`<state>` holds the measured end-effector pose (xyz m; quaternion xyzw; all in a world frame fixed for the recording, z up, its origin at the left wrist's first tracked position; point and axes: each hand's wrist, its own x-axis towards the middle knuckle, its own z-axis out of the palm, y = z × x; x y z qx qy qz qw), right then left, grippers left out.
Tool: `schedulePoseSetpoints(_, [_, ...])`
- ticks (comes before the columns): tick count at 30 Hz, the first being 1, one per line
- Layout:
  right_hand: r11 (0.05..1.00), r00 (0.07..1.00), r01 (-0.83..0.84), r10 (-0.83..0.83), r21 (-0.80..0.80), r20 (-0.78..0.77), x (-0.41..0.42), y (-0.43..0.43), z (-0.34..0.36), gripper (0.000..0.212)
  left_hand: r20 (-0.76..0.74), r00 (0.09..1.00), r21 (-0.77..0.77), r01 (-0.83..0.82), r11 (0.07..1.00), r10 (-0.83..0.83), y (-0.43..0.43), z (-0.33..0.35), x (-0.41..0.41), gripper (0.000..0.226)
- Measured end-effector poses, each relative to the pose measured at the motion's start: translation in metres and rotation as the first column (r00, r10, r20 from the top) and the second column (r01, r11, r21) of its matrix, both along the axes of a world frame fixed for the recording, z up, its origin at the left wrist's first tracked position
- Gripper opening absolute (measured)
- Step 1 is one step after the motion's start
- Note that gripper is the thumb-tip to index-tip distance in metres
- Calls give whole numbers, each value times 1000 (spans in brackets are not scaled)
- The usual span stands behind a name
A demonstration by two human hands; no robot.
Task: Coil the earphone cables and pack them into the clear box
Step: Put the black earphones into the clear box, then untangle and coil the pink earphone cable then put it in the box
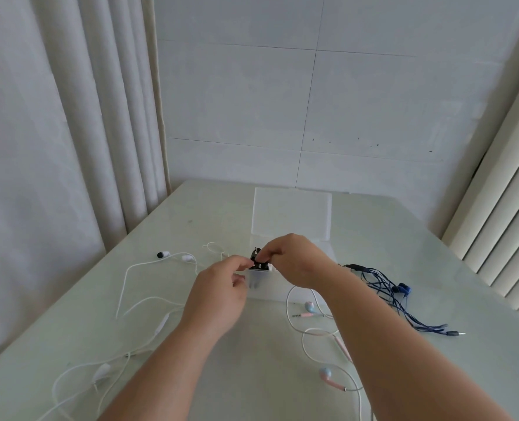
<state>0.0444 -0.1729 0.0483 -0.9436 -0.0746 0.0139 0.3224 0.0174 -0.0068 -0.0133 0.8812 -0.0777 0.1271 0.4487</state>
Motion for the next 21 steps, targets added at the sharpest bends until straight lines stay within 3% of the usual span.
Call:
schedulePoseSetpoints(5, [994,995,52,-59,92,80,-10,-6,6,42,26,1000,-8,16,1000,-16,-1,2,-3,40])
schedulePoseSetpoints(8, [985,971,106,-131,135,198,-25,-17,8,41,221,975,86,-33,996,13,-4,6,-11,40])
schedulePoseSetpoints(11, [965,949,128,-186,228,253,-43,-30,5,40,338,928,161,109,981,-158,-11,12,-24,27])
schedulePoseSetpoints(14, [949,937,153,-228,275,266,-59,-40,1,39,249,878,283,339,897,-410,-26,8,-37,17])
schedulePoseSetpoints(16, [951,938,153,-226,269,264,-68,-45,-3,40,175,842,343,433,833,-510,-36,3,-39,22])
schedulePoseSetpoints(21, [942,941,173,-244,288,235,-75,-55,-10,38,89,849,442,435,785,-521,-42,-9,-37,40])
